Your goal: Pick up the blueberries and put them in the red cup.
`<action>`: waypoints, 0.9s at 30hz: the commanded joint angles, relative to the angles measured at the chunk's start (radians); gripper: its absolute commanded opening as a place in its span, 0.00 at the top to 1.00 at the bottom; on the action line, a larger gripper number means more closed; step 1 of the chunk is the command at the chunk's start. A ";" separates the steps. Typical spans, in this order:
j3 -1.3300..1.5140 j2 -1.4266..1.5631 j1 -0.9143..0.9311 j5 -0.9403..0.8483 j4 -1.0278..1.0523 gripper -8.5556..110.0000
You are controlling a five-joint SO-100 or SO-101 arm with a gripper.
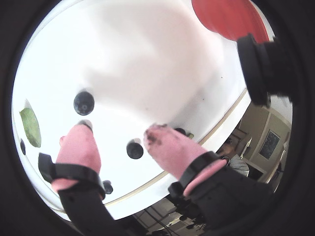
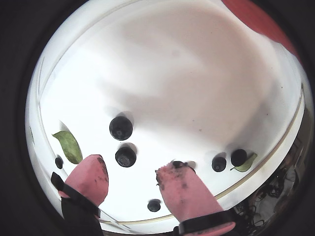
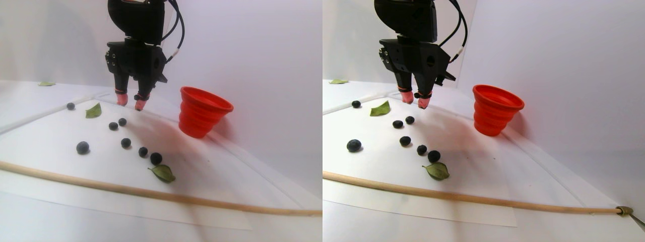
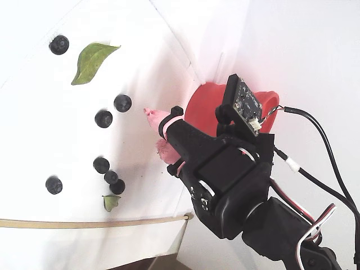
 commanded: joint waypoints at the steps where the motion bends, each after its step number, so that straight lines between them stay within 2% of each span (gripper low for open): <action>1: -0.055 0.002 0.003 0.017 -0.025 0.76; 27: -0.129 -0.141 -0.032 0.052 -0.103 0.76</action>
